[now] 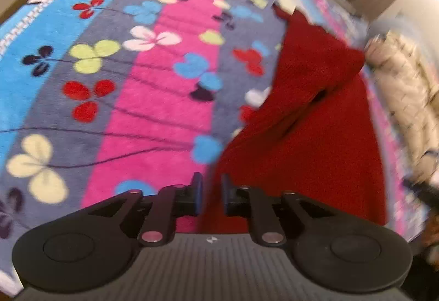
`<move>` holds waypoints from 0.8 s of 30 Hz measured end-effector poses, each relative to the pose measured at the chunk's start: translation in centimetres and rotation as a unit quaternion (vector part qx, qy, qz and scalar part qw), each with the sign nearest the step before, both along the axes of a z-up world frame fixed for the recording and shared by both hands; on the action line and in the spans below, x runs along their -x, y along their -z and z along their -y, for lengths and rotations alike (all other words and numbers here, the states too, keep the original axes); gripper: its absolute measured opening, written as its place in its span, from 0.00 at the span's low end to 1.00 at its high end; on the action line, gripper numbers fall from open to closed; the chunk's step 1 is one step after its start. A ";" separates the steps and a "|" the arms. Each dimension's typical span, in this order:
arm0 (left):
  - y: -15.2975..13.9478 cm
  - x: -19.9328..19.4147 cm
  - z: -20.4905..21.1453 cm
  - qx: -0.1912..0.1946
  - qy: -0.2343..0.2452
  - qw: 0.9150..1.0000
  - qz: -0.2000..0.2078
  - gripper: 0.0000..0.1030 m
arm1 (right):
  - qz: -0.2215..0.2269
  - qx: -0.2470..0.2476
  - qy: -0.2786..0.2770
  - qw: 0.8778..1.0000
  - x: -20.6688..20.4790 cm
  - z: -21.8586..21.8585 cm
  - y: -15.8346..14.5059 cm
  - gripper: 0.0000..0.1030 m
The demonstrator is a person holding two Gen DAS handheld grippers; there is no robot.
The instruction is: Fold small clothes
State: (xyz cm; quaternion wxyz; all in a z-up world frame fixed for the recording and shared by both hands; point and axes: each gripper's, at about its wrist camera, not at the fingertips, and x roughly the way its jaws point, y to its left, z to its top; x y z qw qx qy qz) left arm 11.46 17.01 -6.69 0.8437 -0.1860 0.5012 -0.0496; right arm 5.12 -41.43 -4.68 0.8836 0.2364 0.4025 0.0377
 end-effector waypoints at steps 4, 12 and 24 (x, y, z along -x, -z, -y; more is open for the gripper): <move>0.5 -0.6 1.9 -0.022 0.019 1.000 -0.009 0.34 | -0.030 0.003 -0.009 1.000 -0.4 -1.2 1.7 0.32; 1.9 -1.3 3.3 -0.066 0.026 0.997 -0.027 0.39 | -0.054 0.115 -0.099 0.987 -1.9 -7.5 3.3 0.46; 2.7 -2.0 4.7 -0.096 0.031 0.994 -0.032 0.43 | 0.129 0.132 -0.243 0.952 -0.9 -16.7 -0.8 0.19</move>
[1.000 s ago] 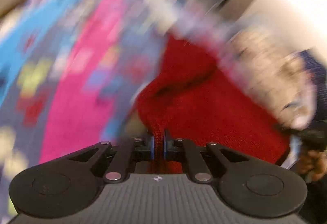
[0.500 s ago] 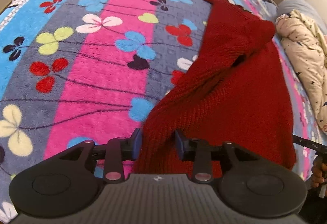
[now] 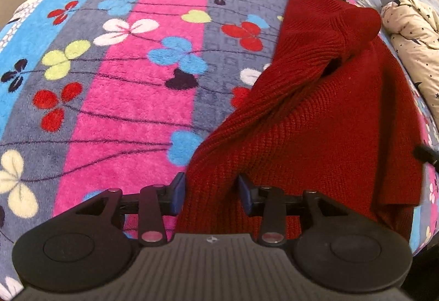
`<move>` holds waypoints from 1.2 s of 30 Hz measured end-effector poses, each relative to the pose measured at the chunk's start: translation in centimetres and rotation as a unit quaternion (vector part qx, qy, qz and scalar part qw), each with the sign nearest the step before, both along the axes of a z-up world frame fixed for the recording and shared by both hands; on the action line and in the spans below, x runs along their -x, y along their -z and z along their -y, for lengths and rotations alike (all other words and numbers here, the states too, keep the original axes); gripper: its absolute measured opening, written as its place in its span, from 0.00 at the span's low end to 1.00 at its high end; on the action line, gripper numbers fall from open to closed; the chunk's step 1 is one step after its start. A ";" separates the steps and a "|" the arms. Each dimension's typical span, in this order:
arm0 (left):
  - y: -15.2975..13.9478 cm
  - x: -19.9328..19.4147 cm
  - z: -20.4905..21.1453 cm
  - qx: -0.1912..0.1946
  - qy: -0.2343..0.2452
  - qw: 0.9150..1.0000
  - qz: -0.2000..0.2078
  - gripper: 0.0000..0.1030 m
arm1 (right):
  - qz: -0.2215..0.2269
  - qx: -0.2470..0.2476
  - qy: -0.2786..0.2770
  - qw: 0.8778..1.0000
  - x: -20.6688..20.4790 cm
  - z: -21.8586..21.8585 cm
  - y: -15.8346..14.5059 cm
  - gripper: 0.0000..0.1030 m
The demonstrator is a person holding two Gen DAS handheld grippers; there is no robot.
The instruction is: Fold small clothes
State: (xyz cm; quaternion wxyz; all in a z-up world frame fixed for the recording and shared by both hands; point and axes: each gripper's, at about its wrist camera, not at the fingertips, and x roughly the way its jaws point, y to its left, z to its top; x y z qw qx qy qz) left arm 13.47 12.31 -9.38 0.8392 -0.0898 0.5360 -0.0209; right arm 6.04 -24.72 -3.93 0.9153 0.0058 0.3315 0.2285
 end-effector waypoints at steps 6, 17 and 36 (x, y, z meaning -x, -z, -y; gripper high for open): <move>0.2 -0.1 0.3 -0.007 0.006 1.000 -0.002 0.43 | -0.075 -0.115 0.063 0.989 -2.0 3.7 0.2 0.41; 0.3 -0.4 0.6 -0.013 0.009 1.000 -0.002 0.43 | -0.149 -0.097 0.085 0.980 -2.2 2.8 2.5 0.54; 0.0 -0.7 1.2 -0.032 0.001 0.999 0.011 0.43 | -0.074 -0.120 0.108 0.984 -0.8 4.6 -0.1 0.14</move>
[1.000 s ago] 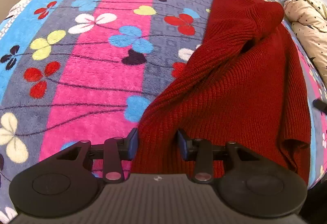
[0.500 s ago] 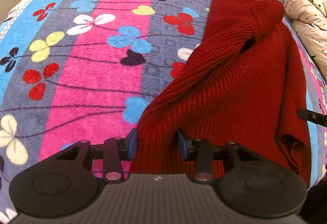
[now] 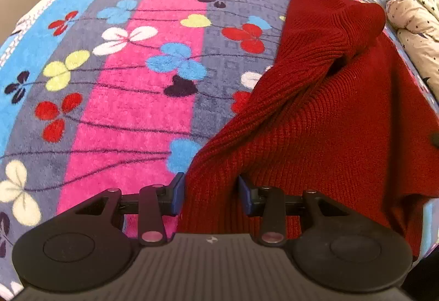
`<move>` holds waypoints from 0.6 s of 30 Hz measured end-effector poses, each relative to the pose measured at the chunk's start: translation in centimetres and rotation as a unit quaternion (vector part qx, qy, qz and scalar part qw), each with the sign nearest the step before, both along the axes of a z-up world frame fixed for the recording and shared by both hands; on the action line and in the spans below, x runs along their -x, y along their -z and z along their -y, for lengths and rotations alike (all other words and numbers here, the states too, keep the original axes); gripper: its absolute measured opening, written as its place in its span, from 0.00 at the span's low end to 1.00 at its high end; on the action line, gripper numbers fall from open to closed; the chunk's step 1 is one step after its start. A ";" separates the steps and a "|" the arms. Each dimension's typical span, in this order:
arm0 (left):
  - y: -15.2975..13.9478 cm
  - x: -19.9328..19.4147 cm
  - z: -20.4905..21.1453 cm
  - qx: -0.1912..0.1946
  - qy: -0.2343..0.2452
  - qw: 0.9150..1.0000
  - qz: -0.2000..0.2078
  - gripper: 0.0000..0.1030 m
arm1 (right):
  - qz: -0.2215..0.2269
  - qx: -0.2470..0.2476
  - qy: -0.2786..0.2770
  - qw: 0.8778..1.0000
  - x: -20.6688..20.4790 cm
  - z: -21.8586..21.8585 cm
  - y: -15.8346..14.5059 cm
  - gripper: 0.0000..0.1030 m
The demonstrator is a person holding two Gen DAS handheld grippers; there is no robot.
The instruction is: Fold small clothes
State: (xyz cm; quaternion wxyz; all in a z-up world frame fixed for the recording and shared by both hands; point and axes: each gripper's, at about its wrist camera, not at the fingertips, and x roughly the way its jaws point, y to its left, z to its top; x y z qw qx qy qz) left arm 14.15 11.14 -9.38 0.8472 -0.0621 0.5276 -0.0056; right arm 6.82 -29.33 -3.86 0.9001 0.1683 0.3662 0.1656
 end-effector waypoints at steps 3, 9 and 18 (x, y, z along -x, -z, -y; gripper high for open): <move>-0.1 0.0 0.2 -0.007 0.004 1.000 0.003 0.41 | 0.030 -0.015 0.021 0.999 1.6 3.9 -1.6 0.12; -1.0 0.9 1.0 0.015 0.049 0.998 0.023 0.22 | 0.022 -0.045 0.116 0.992 6.1 15.7 -2.1 0.08; -0.4 0.3 2.3 -0.005 0.051 0.999 0.011 0.42 | -0.110 0.075 0.141 0.981 4.7 15.2 2.6 0.04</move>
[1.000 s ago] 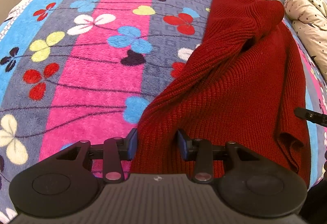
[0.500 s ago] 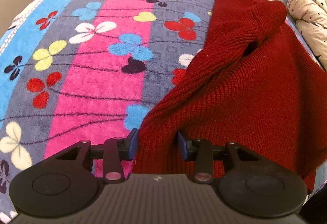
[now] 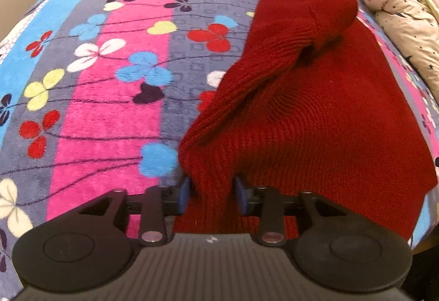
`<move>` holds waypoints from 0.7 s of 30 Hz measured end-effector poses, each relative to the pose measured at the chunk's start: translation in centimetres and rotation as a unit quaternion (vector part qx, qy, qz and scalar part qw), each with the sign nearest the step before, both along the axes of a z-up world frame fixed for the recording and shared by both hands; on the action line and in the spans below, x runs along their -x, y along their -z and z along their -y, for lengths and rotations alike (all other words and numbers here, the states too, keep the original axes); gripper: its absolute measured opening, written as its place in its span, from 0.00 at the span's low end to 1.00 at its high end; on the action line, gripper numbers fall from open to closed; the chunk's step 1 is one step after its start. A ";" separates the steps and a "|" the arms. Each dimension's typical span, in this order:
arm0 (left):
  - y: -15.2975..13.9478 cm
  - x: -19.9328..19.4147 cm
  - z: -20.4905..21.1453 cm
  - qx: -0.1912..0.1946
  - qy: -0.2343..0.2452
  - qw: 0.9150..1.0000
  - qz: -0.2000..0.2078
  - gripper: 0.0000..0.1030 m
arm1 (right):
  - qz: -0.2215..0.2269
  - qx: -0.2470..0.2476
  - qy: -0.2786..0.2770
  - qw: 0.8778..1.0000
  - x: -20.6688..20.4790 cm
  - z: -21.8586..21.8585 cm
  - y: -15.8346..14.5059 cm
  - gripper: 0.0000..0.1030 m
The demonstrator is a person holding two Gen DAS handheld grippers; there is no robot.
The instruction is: Fold small clothes
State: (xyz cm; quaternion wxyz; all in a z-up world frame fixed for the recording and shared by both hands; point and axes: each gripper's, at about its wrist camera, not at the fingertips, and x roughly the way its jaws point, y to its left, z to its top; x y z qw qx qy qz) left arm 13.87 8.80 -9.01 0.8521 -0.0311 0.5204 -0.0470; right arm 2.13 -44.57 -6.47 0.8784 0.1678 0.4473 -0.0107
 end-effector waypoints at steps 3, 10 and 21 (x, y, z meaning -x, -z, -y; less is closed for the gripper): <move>0.1 -0.1 -0.2 0.000 -0.007 1.000 -0.003 0.45 | 0.013 -0.030 0.005 0.999 -0.5 -0.1 -0.2 0.24; 0.3 -0.2 0.0 -0.010 -0.010 1.000 -0.004 0.43 | -0.023 -0.015 -0.056 0.998 -2.0 -3.6 1.3 0.59; 0.6 -0.4 -0.4 0.000 -0.029 0.999 -0.017 0.32 | -0.019 0.109 -0.092 0.990 -1.6 -6.0 0.7 0.17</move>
